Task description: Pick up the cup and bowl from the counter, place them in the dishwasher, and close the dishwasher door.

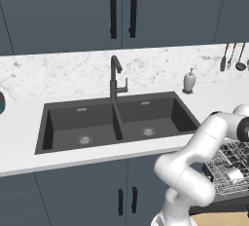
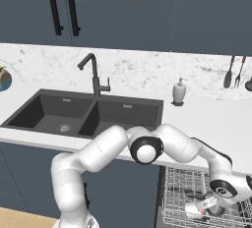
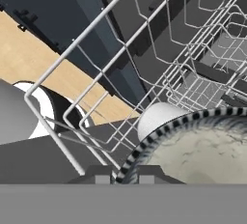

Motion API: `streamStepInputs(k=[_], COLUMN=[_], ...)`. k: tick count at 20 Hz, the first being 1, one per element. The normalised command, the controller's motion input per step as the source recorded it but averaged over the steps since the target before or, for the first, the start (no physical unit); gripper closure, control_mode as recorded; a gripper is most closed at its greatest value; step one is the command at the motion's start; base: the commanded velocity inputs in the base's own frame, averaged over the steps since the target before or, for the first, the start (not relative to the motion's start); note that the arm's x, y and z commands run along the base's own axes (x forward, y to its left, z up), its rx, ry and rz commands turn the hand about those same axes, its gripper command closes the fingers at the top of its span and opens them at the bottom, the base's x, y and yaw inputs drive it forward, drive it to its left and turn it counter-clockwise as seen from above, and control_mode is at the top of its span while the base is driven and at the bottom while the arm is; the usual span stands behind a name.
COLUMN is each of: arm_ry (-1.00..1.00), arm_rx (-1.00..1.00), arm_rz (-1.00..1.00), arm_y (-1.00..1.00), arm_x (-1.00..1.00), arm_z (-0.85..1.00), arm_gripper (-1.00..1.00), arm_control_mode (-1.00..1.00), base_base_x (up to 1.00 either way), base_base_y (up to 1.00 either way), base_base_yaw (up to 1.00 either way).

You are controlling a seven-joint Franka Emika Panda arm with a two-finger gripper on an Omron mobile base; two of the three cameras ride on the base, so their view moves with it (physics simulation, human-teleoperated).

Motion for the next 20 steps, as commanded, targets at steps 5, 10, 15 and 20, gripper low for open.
streamStepInputs(k=[5, 10, 15, 20], arm_ry=[0.0, -0.07, -0.08, -0.13], arm_rx=[0.0, 0.0, 0.0, 0.0], arm_rz=[0.01, 0.0, -0.01, -0.06], arm_y=[0.0, 0.0, 0.0, 0.0], arm_x=[0.0, -0.08, -0.55, -0.9], arm_z=[0.0, 0.08, 0.54, 0.82], arm_gripper=[-1.0, -1.0, -1.0, -1.0], arm_control_mode=[-1.0, -1.0, -1.0, -1.0], base_base_x=[0.0, 0.0, 0.0, 0.0], base_base_y=[0.0, 0.0, 0.0, 0.0], base_base_yaw=[0.0, 0.0, 0.0, 0.0])
